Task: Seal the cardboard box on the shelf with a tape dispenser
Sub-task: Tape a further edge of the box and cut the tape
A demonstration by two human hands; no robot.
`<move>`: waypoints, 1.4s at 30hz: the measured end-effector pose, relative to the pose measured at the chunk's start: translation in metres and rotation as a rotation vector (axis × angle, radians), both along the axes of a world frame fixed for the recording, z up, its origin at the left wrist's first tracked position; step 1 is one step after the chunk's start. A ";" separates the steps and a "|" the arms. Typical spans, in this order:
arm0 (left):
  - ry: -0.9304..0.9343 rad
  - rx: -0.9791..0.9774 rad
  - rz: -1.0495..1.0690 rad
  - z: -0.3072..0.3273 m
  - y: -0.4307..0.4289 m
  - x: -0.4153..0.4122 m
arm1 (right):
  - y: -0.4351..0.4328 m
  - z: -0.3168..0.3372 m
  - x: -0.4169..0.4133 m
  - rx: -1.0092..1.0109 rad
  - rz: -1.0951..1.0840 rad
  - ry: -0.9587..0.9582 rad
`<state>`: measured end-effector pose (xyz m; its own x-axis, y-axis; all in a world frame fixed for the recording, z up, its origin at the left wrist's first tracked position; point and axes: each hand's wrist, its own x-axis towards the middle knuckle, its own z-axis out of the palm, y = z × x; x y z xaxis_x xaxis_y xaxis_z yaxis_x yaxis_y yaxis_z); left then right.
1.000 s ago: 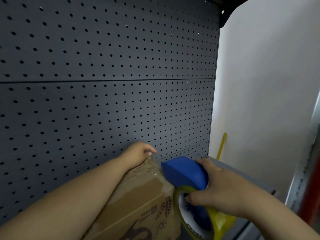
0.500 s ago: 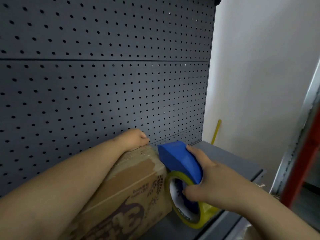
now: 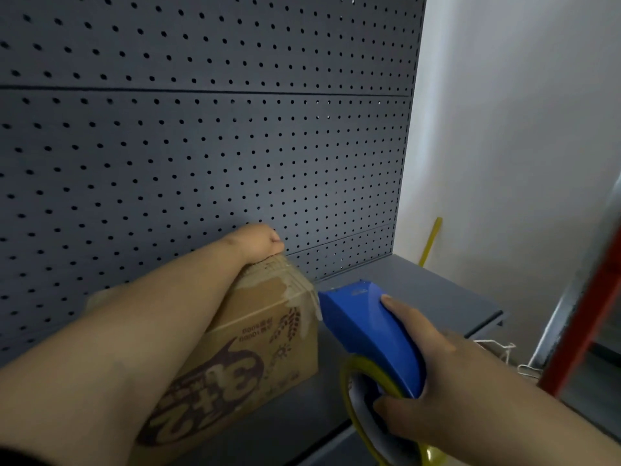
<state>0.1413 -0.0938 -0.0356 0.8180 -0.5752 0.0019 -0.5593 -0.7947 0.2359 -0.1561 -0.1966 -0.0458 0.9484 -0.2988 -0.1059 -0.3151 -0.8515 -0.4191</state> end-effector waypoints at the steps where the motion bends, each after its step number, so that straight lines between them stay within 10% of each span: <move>1: -0.005 0.022 0.022 0.001 -0.001 0.000 | 0.001 -0.002 -0.002 -0.012 0.007 0.002; 7: -0.224 0.202 0.087 0.014 -0.011 -0.027 | 0.000 -0.011 -0.001 -0.070 0.052 -0.011; 29: 0.014 0.220 0.014 -0.007 0.019 -0.072 | 0.010 0.033 0.018 -0.293 0.154 0.027; 35: 0.049 0.175 -0.009 -0.001 0.021 -0.071 | 0.030 -0.013 0.001 -0.302 0.470 0.536; 42: -0.087 0.025 -0.222 -0.001 0.025 -0.078 | -0.041 0.033 0.007 -0.170 0.280 0.256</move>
<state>0.0635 -0.0692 -0.0367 0.6690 -0.7415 0.0504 -0.7383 -0.6552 0.1604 -0.1488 -0.2374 -0.0130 0.9450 -0.0667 -0.3203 -0.1373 -0.9694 -0.2033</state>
